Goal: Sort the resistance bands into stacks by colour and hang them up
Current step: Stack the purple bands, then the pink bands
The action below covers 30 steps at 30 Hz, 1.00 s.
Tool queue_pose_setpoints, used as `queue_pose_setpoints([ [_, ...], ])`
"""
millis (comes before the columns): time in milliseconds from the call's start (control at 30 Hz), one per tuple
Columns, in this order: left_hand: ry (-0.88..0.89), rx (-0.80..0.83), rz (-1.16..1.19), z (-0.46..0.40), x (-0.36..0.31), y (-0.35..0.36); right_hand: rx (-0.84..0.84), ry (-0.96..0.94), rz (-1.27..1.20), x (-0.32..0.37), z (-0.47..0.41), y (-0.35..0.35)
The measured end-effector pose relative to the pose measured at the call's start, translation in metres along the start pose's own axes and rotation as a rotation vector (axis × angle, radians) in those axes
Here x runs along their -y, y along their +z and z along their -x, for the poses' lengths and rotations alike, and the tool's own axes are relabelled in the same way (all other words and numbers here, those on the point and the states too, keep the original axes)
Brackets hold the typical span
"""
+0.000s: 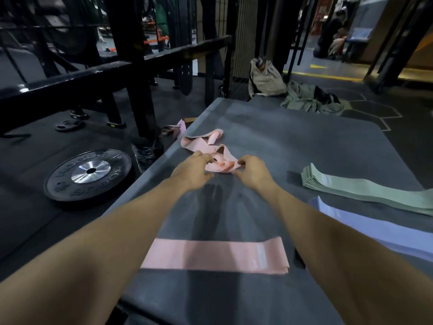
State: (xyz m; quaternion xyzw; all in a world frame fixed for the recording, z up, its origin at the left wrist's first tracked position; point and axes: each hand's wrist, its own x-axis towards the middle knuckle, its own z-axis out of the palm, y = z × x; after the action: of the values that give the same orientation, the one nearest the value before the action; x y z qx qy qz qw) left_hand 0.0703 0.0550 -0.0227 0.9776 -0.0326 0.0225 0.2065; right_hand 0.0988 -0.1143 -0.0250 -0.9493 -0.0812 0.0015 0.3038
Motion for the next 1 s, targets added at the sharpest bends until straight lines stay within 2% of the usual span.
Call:
queue_pose_setpoints([
  [267,-0.042,-0.006,-0.021,-0.046,0.018,0.016,-0.058,0.12,0.049,-0.011,-0.053,0.034],
  [367,-0.021,-0.012,0.004,-0.045,0.019,0.017,-0.135,0.098,-0.077,-0.01,-0.051,0.031],
  [467,-0.009,-0.071,0.105,-0.04,0.011,0.008,-0.192,-0.023,-0.173,0.006,-0.04,0.013],
  [633,0.006,-0.291,0.247,-0.021,-0.02,-0.031,-0.248,-0.24,-0.183,0.044,-0.01,-0.04],
  [733,0.079,-0.327,0.247,-0.007,-0.042,-0.059,-0.277,-0.347,-0.218,0.067,0.014,-0.075],
  [867,0.202,-0.343,0.299,0.019,-0.074,-0.093,-0.295,-0.398,-0.233,0.086,0.045,-0.114],
  [1000,0.177,-0.392,0.449,0.044,-0.092,-0.118,-0.354,-0.401,-0.161,0.088,0.067,-0.139],
])
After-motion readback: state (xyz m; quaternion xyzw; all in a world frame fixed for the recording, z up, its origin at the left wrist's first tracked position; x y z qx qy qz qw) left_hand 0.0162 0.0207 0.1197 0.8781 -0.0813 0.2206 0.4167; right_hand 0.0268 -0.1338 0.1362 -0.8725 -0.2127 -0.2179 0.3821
